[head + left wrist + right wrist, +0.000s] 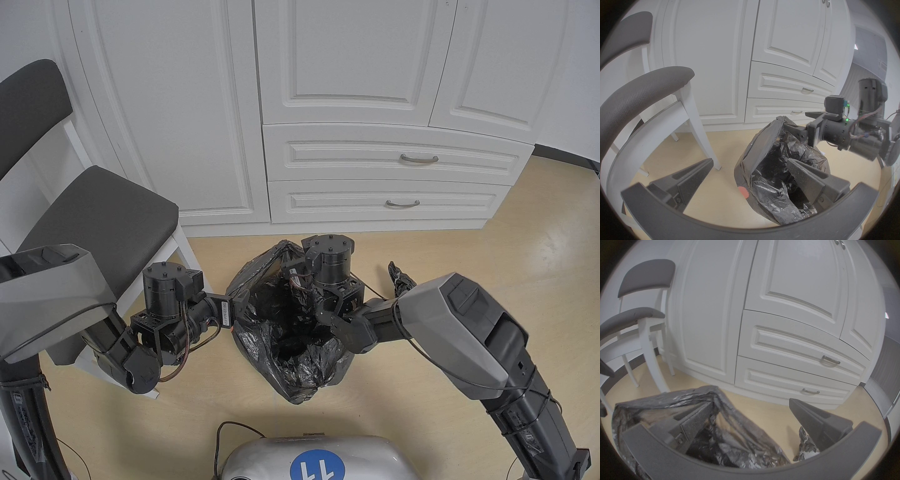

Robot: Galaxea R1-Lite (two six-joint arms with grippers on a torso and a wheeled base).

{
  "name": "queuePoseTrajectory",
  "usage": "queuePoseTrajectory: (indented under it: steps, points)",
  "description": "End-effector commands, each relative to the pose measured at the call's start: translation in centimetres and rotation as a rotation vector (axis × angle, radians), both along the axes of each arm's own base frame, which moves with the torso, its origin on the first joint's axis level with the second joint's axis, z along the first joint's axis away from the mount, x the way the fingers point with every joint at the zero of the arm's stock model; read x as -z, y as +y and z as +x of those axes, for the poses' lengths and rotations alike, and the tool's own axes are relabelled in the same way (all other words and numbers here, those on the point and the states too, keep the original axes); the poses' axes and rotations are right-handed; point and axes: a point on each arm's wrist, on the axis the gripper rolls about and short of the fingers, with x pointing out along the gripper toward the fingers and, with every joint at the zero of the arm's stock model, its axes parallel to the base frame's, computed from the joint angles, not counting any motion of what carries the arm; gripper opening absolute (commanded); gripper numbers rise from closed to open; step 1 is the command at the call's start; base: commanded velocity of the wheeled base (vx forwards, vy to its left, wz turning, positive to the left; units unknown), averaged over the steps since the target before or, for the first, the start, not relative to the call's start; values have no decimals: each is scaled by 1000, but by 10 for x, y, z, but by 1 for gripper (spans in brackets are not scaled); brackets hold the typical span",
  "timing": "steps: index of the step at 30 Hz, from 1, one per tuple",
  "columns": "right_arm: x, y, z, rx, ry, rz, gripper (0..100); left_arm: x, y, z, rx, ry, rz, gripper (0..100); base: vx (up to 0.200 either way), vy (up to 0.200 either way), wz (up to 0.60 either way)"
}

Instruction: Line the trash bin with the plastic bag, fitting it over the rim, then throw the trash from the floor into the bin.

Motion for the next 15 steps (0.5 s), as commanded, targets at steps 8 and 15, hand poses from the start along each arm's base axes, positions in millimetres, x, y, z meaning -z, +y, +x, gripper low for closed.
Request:
queuePoseTrajectory:
  steps: [8,15]
  points:
    - [-31,-66,-86,68,303,285,100,24,-17,9,35,23,-6,100,0,0,0]
    - [-10,-84,-70,168,395,523,100,4,-24,51,-11,9,-59,100,0,0,0]
